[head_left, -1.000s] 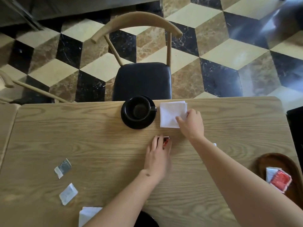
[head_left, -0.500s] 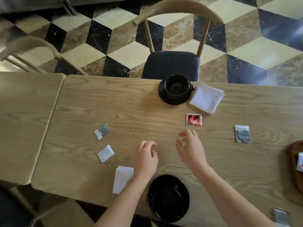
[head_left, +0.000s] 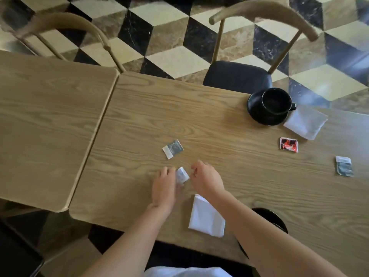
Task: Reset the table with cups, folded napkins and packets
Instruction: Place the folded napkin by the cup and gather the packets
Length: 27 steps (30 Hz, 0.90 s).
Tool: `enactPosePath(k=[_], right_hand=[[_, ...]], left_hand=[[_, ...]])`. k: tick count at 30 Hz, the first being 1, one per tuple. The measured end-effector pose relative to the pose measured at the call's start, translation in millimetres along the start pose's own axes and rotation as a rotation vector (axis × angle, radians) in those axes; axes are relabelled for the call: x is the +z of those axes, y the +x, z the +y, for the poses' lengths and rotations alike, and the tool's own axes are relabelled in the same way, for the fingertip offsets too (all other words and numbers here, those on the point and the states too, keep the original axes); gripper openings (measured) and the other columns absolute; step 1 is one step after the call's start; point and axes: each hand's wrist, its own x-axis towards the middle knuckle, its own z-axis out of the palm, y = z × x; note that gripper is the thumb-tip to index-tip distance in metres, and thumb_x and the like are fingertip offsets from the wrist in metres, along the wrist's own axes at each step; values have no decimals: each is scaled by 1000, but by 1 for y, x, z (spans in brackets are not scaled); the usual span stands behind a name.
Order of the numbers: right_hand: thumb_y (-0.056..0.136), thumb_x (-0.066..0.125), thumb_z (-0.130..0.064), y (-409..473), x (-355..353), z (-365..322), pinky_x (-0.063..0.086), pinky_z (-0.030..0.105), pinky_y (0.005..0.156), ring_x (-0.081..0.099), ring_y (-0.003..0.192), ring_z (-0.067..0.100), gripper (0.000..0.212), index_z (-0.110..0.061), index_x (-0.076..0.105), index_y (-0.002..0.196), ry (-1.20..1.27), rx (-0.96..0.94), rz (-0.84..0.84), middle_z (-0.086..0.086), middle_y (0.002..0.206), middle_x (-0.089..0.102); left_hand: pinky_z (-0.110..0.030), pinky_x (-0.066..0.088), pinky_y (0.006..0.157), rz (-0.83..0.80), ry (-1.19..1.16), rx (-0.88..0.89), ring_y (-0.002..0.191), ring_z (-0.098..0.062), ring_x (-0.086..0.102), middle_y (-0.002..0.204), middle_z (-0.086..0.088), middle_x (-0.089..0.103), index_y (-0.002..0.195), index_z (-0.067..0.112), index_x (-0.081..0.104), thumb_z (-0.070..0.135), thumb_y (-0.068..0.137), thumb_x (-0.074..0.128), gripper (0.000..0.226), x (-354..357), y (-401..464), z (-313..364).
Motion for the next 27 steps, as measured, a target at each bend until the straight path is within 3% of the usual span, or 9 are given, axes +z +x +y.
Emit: enactPosePath(k=[3, 5, 9, 14, 17, 19, 21, 23, 27], right_hand=[[91, 55, -12, 39, 1, -28, 38, 33, 69, 60, 106, 32, 23, -16, 60, 113, -165, -103, 42, 8, 115, 58], [91, 58, -12, 63, -1, -45, 42, 35, 72, 54, 114, 30, 32, -20, 61, 122, -226, -162, 46, 7, 122, 54], [83, 71, -13, 98, -6, -72, 47, 42, 98, 39, 128, 32, 60, -25, 54, 139, -447, -301, -66, 7, 139, 43], [85, 68, -19, 112, -3, -77, 42, 43, 100, 37, 125, 32, 47, -25, 58, 130, -543, -325, -133, 8, 132, 48], [84, 69, -23, 108, -3, -70, 42, 41, 97, 39, 123, 33, 31, -22, 64, 115, -522, -275, -118, 9, 125, 52], [84, 67, -19, 103, -3, -59, 44, 38, 90, 44, 120, 32, 22, -20, 64, 105, -486, -235, -126, 9, 120, 57], [83, 67, -17, 93, -3, -43, 45, 35, 77, 57, 110, 33, 16, -20, 58, 96, -371, -150, -164, 9, 109, 64], [83, 67, -16, 82, -6, -24, 44, 31, 68, 65, 96, 32, 15, -19, 59, 94, -183, -35, -164, 8, 97, 66], [82, 76, -14, 56, -26, 16, 41, 26, 68, 61, 81, 19, 15, -15, 66, 93, 301, 167, -103, 0, 89, 66]], left_hand=[[-38, 44, 90, 54, -87, 44, 109, -35, 55, 116, -13, 59, 118, 13, 65, 18, 77, 75, 43, 4, 12, -6], [-34, 41, 95, 46, -7, 67, 112, -31, 53, 121, -11, 58, 121, 12, 62, 22, 80, 73, 44, 4, 19, -6], [-33, 39, 97, -15, 22, 7, 118, -25, 48, 125, -4, 57, 121, 15, 56, 33, 91, 66, 36, 3, 20, -14], [-35, 39, 88, 9, -445, -65, 107, -29, 54, 111, -8, 61, 117, 7, 55, -3, 88, 54, 31, -6, 6, -30], [-23, 46, 76, -33, -832, -221, 94, -23, 59, 100, -1, 62, 111, 13, 58, -5, 89, 47, 30, -13, -3, -35], [-20, 48, 67, -113, -953, -301, 84, -20, 60, 93, 0, 64, 100, 13, 56, -2, 88, 43, 23, -13, -7, -37], [-39, 54, 77, -156, -987, -376, 87, -27, 64, 97, -8, 67, 101, 7, 55, 2, 90, 44, 17, -8, -9, -37], [-47, 55, 83, -147, -1011, -441, 91, -31, 68, 101, -14, 71, 101, 6, 58, 5, 91, 48, 14, -1, -10, -35], [-47, 58, 79, -177, -1169, -543, 87, -30, 70, 97, -14, 72, 92, 15, 63, 5, 92, 51, 15, 4, -12, -10]])
